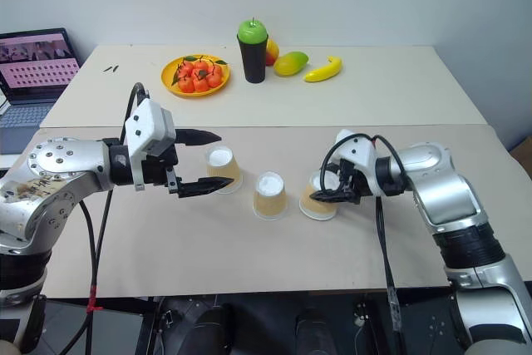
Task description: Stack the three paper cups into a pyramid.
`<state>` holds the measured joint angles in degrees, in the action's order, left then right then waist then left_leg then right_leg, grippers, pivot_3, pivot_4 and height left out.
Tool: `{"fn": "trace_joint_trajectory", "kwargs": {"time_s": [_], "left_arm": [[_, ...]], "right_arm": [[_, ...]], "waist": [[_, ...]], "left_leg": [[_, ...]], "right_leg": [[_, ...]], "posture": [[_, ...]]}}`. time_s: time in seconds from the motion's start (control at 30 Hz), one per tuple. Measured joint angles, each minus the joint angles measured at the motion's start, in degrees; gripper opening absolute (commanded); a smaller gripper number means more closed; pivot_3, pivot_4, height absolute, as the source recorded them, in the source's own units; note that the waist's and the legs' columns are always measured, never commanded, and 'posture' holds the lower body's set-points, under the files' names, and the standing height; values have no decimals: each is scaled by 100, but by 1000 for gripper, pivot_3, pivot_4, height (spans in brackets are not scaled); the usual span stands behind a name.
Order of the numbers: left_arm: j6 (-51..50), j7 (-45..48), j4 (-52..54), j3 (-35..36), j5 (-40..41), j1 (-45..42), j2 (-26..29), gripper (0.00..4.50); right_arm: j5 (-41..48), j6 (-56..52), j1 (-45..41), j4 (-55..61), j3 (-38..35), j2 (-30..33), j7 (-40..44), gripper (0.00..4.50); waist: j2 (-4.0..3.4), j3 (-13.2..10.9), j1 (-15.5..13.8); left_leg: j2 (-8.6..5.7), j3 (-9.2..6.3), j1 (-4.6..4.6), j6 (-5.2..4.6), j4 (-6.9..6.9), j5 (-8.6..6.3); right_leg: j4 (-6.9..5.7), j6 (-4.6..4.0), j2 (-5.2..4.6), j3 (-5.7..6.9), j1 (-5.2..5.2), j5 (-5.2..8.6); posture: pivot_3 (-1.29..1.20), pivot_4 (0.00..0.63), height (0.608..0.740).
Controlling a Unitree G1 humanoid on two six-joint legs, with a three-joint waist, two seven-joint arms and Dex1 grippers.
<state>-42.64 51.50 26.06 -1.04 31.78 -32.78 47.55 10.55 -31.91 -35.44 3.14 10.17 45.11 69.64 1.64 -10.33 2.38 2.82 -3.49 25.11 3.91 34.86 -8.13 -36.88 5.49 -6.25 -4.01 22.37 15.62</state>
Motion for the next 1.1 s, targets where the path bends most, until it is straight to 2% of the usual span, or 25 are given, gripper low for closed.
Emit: {"fn": "trace_joint_trajectory", "kwargs": {"time_s": [0.9, 0.93, 0.97, 1.03, 1.1], "left_arm": [[9, -91, 9, 0, -17, -2, -24, 4500], [9, -94, 9, 0, -17, -2, -24, 4500], [9, -98, 10, 0, -17, -2, -24, 4500], [9, -106, 11, 0, -17, -2, -25, 4500], [9, -122, 12, 0, -17, -2, -24, 4500]], "right_arm": [[-54, 163, -254, -261, 229, -410, -188, 2637], [-65, 181, -258, -268, 234, -415, -194, 3583], [-68, 185, -264, -288, 250, -433, -197, 3925], [-75, 179, -262, -373, 304, -519, -208, 4479], [-73, 174, -255, -397, 404, -559, -208, 4479]], "waist": [[1, 0, 18], [1, 0, 19], [1, 0, 20], [1, 0, 18], [1, -1, 7]], "left_leg": [[0, -1, -10, 0, 2, 0], [0, -1, -10, 0, 2, 0], [0, -1, -11, 0, 1, 0], [0, -1, -11, 1, 1, 1], [0, -1, -10, 1, 0, 1]], "right_leg": [[-9, 0, 0, 0, -5, 0], [-9, 0, 0, -1, -5, 0], [-10, 0, 0, -1, -5, 0], [-11, 0, 0, -1, -4, 0], [-10, 0, 0, -1, -3, 0]], "posture": [[0, 150, 735], [0, 150, 735], [0, 150, 735], [0, 150, 735], [0, 150, 735]]}}
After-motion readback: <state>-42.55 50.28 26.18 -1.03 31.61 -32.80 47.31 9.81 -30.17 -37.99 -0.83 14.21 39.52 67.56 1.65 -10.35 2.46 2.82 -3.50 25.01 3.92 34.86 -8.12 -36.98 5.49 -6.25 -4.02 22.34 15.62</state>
